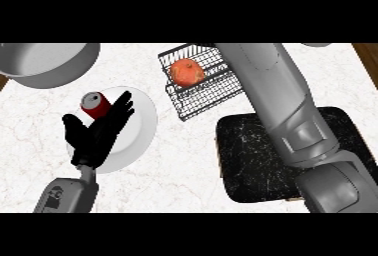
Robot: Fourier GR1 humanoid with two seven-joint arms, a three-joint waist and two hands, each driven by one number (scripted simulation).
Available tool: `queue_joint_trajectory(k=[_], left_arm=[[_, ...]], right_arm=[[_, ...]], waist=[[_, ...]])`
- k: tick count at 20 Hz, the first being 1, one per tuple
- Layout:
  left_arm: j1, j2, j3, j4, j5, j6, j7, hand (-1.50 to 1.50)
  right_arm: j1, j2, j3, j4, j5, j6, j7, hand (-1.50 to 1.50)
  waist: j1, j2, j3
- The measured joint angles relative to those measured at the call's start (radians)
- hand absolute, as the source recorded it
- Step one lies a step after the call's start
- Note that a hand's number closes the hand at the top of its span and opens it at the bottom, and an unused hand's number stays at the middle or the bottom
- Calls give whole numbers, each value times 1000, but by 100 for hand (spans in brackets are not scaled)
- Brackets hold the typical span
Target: Pick the squash from the tray and place it in the tiered basket
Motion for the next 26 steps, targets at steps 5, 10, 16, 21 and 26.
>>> queue_joint_trajectory(k=[5, 10, 16, 21, 26], left_arm=[[3, -3, 14, 14, 1, 2, -14, 0], [18, -3, 26, 14, -3, 10, -18, 0], [21, -8, 32, 19, -11, 18, -22, 0], [25, 6, 45, 10, 3, -3, -15, 0], [39, -13, 30, -7, -11, 8, -16, 0]], right_arm=[[19, -74, -78, 12, -43, -43, 35, -150], [100, -220, -106, -21, -69, 60, 56, -150], [232, -425, -132, -87, -134, 354, 29, -150], [335, -607, -168, -112, -195, 605, -6, -150], [419, -782, -228, -69, -244, 796, -72, -150]], waist=[[-18, -4, 0], [-38, -9, 1], [-55, -12, 1], [-53, -12, 1], [-41, -8, 2]])
